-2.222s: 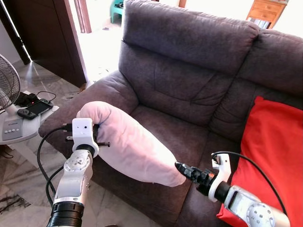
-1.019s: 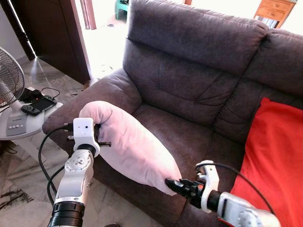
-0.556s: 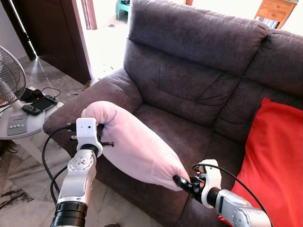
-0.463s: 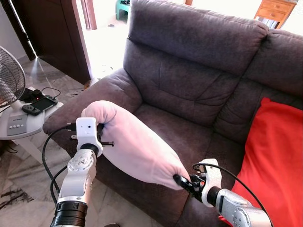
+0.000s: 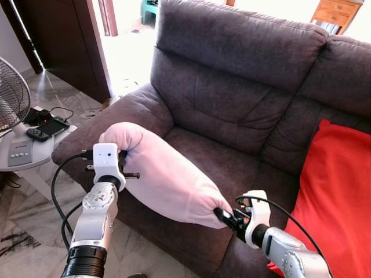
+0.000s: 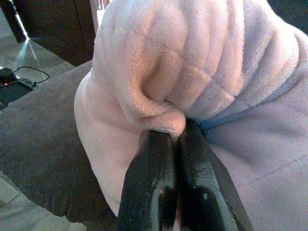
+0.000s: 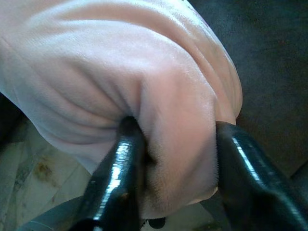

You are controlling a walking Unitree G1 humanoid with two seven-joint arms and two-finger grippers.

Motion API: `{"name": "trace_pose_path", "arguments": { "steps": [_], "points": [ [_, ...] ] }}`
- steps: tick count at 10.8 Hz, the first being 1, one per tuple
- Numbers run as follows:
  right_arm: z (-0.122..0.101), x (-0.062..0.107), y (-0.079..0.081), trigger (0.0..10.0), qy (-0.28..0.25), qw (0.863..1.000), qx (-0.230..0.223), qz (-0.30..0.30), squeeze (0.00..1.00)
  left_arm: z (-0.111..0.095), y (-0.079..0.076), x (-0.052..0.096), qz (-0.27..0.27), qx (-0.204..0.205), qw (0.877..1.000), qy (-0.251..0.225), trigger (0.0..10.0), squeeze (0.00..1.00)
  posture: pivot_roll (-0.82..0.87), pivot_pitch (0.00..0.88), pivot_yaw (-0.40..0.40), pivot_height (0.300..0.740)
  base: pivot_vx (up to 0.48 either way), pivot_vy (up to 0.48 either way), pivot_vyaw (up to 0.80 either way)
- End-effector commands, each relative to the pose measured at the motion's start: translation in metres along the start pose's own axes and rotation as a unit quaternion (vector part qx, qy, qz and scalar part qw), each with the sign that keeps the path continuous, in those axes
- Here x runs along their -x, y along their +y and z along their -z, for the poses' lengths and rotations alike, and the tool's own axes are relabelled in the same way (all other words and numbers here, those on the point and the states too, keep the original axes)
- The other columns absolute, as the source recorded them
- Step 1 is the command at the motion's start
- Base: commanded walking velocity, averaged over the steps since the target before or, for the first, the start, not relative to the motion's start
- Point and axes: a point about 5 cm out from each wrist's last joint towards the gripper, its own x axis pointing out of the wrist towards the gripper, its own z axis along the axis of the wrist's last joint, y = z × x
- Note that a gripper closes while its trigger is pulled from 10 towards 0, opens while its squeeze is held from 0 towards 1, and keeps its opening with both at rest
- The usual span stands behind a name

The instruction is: Move the pillow to the sofa from floor

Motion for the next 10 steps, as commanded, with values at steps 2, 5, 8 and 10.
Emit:
{"name": "trace_pose_path", "arguments": {
  "steps": [2, 5, 8, 10],
  "points": [
    [-0.007, 0.004, -0.012, 0.0, -0.021, 0.999, -0.007, 0.046, 0.0, 0.009, -0.005, 0.0, 0.014, 0.007, 1.0, 0.025, 10.0, 0.0, 0.06, 0.069, -0.083, 0.74, 0.0, 0.0, 0.0],
    [-0.036, 0.008, -0.018, 0.0, -0.11, 0.99, -0.008, 0.087, 0.0, 0.009, -0.008, 0.001, 0.029, -0.009, 0.999, 0.014, 10.0, 0.0, 0.06, 0.067, -0.08, 0.74, 0.0, 0.0, 0.0],
    [-0.06, 0.014, -0.016, 0.0, -0.192, 0.976, 0.009, 0.105, 0.0, 0.005, -0.016, 0.003, 0.055, -0.014, 0.998, -0.006, 10.0, 0.0, 0.06, 0.067, -0.079, 0.74, 0.0, 0.0, 0.0],
    [-0.087, 0.022, -0.016, 0.0, -0.265, 0.952, 0.028, 0.15, 0.0, -0.001, -0.019, 0.005, 0.071, -0.004, 0.997, -0.033, 10.0, 0.0, 0.06, 0.063, -0.076, 0.74, 0.0, 0.0, 0.0]
  ]
}}
